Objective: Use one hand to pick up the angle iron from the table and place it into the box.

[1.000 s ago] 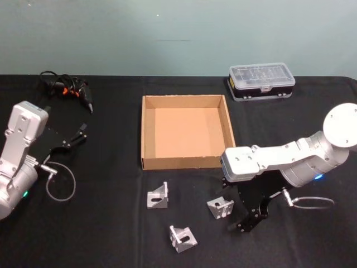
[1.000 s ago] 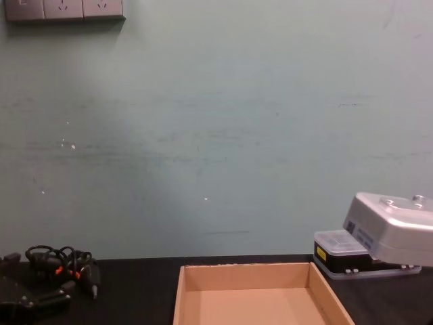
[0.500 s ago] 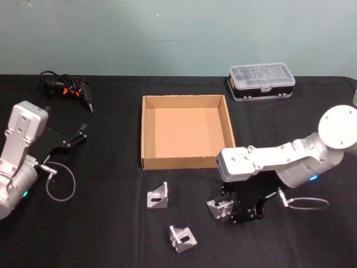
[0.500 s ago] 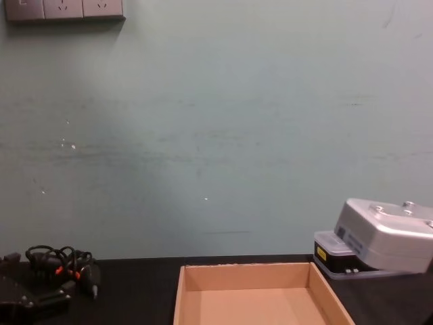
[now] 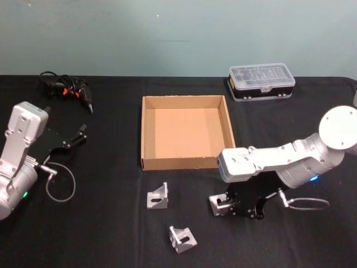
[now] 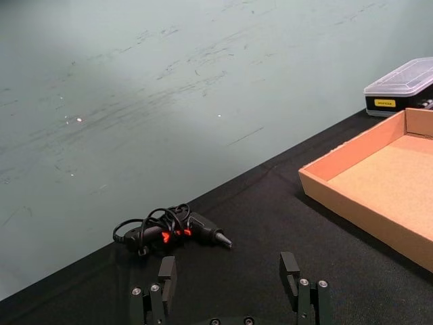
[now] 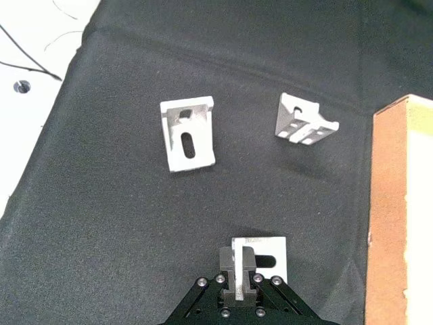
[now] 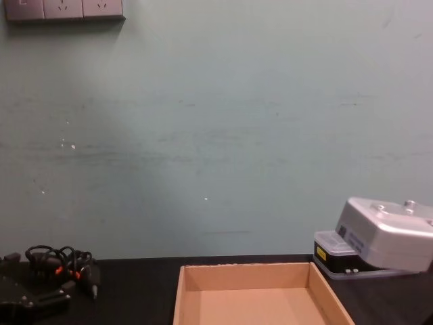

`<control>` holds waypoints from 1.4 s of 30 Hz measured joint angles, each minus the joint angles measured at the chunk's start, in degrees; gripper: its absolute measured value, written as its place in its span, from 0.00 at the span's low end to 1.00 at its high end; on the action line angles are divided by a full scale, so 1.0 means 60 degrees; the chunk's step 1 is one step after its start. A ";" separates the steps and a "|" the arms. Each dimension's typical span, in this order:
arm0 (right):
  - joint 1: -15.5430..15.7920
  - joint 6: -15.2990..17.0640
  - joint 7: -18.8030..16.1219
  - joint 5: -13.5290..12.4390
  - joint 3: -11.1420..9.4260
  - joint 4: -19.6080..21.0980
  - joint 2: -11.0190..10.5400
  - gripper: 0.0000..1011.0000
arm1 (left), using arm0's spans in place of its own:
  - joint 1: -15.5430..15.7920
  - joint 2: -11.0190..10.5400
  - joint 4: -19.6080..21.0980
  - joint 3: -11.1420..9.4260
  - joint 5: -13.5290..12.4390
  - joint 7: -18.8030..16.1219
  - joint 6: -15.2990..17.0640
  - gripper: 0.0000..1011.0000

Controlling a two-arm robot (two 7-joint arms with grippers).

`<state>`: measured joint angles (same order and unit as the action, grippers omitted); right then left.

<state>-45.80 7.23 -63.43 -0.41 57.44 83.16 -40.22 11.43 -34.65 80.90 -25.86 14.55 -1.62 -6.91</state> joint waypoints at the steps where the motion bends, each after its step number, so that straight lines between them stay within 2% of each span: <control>1: 0.0002 0.0000 0.0013 -0.0014 -0.0013 0.0021 -0.0006 0.06 | 0.0000 0.0000 0.0000 0.0000 0.0000 0.0000 0.0000 0.99; 5: 0.0059 0.0005 0.0067 -0.0240 -0.0158 0.0192 -0.0054 0.06 | 0.0001 0.0000 0.0000 0.0000 0.0000 0.0000 0.0000 0.99; 8: 0.0187 0.0072 0.0275 -0.0680 -0.0475 0.0456 -0.0104 0.06 | 0.0000 0.0000 0.0000 0.0000 0.0000 0.0000 0.0000 0.99; 9: 0.0187 0.0072 0.0275 -0.0680 -0.0475 0.0456 -0.0104 0.06 | 0.0000 0.0000 0.0000 0.0000 0.0000 0.0000 0.0000 0.99; 12: 0.0353 0.0224 0.0583 -0.1185 -0.0868 0.0651 -0.0091 0.06 | 0.0000 0.0000 0.0000 0.0000 0.0000 0.0000 0.0000 0.99; 13: 0.0467 0.0386 0.0890 -0.1593 -0.1156 0.0736 -0.0023 0.06 | 0.0000 0.0000 0.0000 0.0000 0.0000 0.0000 0.0000 0.99; 14: 0.0551 0.0539 0.1137 -0.1820 -0.1349 0.0754 0.0059 0.06 | 0.0000 0.0000 0.0000 0.0000 0.0000 0.0000 0.0000 0.99; 18: 0.0754 0.1005 0.1894 -0.2230 -0.1766 0.0696 0.0315 0.06 | 0.0000 0.0000 0.0000 0.0000 0.0000 0.0000 0.0000 0.99; 21: 0.0975 0.1654 0.2845 -0.2541 -0.2178 0.0487 0.0683 0.06 | 0.0000 0.0000 0.0000 0.0000 0.0000 0.0000 0.0000 0.99; 22: 0.0975 0.1654 0.2845 -0.2541 -0.2178 0.0487 0.0683 0.06 | 0.0000 0.0000 0.0000 0.0000 0.0000 0.0000 0.0000 0.99; 23: 0.1044 0.1929 0.3215 -0.2619 -0.2333 0.0371 0.0831 0.06 | 0.0000 0.0000 0.0000 0.0000 0.0000 0.0000 0.0000 0.99; 27: 0.1202 0.2550 0.4065 -0.2755 -0.2699 0.0004 0.1253 0.06 | 0.0000 0.0000 0.0000 0.0000 0.0000 0.0000 0.0000 0.99; 32: 0.1338 0.3077 0.4941 -0.2820 -0.3092 -0.0538 0.1785 0.06 | 0.0001 0.0000 0.0000 0.0000 0.0000 0.0000 0.0000 0.99; 36: 0.1381 0.3226 0.5368 -0.2811 -0.3286 -0.0990 0.2151 0.06 | 0.0000 0.0000 0.0000 0.0000 0.0000 0.0000 0.0000 0.99; 42: 0.1407 0.3274 0.5617 -0.2717 -0.3409 -0.1546 0.2526 0.06 | 0.0000 0.0000 0.0000 0.0000 0.0000 0.0000 0.0000 0.99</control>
<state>-37.36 26.87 -29.72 -16.71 36.99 73.89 -25.07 11.43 -34.65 80.90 -25.86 14.55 -1.62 -6.91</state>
